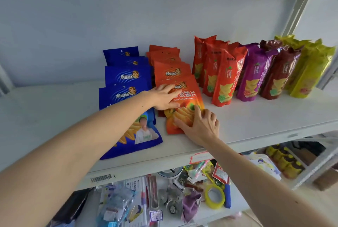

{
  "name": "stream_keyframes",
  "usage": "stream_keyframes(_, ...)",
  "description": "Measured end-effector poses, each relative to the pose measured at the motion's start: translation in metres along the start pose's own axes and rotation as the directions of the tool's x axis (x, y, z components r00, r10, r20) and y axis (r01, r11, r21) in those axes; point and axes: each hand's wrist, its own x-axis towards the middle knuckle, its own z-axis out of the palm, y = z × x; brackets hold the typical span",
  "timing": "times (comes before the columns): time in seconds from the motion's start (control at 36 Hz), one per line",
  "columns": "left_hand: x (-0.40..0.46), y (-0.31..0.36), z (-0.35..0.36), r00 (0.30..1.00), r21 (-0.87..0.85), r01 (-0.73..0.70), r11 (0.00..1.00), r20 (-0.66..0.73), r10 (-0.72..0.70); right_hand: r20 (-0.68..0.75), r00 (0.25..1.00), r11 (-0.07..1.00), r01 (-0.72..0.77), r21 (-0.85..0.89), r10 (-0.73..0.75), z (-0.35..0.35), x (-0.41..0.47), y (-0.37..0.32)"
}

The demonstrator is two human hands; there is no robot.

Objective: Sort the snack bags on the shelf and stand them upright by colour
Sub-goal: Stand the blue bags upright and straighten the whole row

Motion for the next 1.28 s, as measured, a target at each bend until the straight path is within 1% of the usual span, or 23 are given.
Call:
stream_keyframes(0.17,0.004,0.005,-0.015,1.000,0.105,-0.015,0.994,0.020,0.013,0.009,1.000,1.000,-0.001,0.031,0.001,-0.005,-0.001,0.004)
stream_keyframes(0.22,0.007,0.009,-0.022,1.000,0.098,-0.019,0.995,0.012,0.018,-0.017,1.000,0.999,0.008,0.052,-0.007,-0.010,0.001,0.008)
stream_keyframes(0.28,0.011,0.014,-0.029,1.000,0.074,-0.022,0.997,-0.007,0.022,-0.070,0.998,0.996,0.008,0.084,-0.002,-0.018,0.004,0.017)
stream_keyframes(0.39,0.023,0.031,-0.039,0.999,0.069,-0.035,0.997,-0.035,0.037,-0.224,0.975,0.994,0.016,0.112,0.010,-0.037,0.017,0.048)
stream_keyframes(0.47,0.034,0.054,-0.043,0.995,0.051,-0.042,0.998,-0.084,0.046,-0.296,0.954,0.993,-0.009,0.121,0.045,-0.049,0.030,0.080)
stream_keyframes(0.53,0.042,0.073,-0.044,0.989,-0.028,-0.034,0.999,-0.146,0.029,-0.337,0.938,0.989,-0.033,0.141,0.080,-0.055,0.041,0.102)
stream_keyframes(0.58,0.054,0.092,-0.041,0.972,-0.181,-0.025,0.983,-0.232,-0.018,-0.363,0.923,0.982,-0.070,0.176,0.131,-0.059,0.053,0.125)
stream_keyframes(0.61,0.061,0.101,-0.038,0.964,-0.281,-0.018,0.960,-0.259,-0.057,-0.362,0.919,0.976,-0.090,0.197,0.158,-0.061,0.059,0.136)
stream_keyframes(0.67,0.072,0.119,-0.030,0.948,-0.476,0.003,0.879,-0.279,-0.155,-0.348,0.914,0.962,-0.128,0.243,0.209,-0.064,0.071,0.157)
stream_keyframes(0.72,0.081,0.140,-0.023,0.920,-0.616,0.043,0.787,-0.282,-0.270,-0.314,0.917,0.944,-0.156,0.290,0.247,-0.067,0.083,0.174)
stream_keyframes(0.75,0.086,0.150,-0.019,0.898,-0.655,0.067,0.753,-0.289,-0.332,-0.287,0.922,0.936,-0.166,0.311,0.259,-0.068,0.089,0.181)
stream_keyframes(0.78,0.091,0.159,-0.016,0.869,-0.674,0.096,0.733,-0.302,-0.391,-0.254,0.930,0.927,-0.173,0.332,0.264,-0.068,0.095,0.188)
stream_keyframes(0.83,0.100,0.174,-0.012,0.803,-0.674,0.147,0.724,-0.346,-0.485,-0.184,0.946,0.906,-0.182,0.383,0.268,-0.069,0.106,0.196)
stream_keyframes(0.92,0.112,0.191,-0.006,0.701,-0.706,0.193,0.681,-0.387,-0.599,-0.130,0.961,0.883,-0.166,0.438,0.245,-0.068,0.120,0.205)
stream_keyframes(1.0,0.120,0.203,0.001,0.625,-0.790,0.212,0.576,-0.343,-0.701,-0.111,0.970,0.875,-0.141,0.463,0.215,-0.066,0.135,0.210)
stream_keyframes(1.06,0.123,0.209,0.005,0.588,-0.841,0.190,0.507,-0.316,-0.744,-0.114,0.974,0.875,-0.121,0.469,0.195,-0.065,0.144,0.213)
stream_keyframes(1.14,0.124,0.215,0.009,0.564,-0.879,0.147,0.453,-0.302,-0.769,-0.125,0.977,0.888,-0.099,0.450,0.172,-0.064,0.153,0.218)
stream_keyframes(1.28,0.123,0.220,0.012,0.576,-0.873,0.134,0.469,-0.316,-0.754,-0.143,0.981,0.907,-0.061,0.416,0.132,-0.060,0.158,0.229)
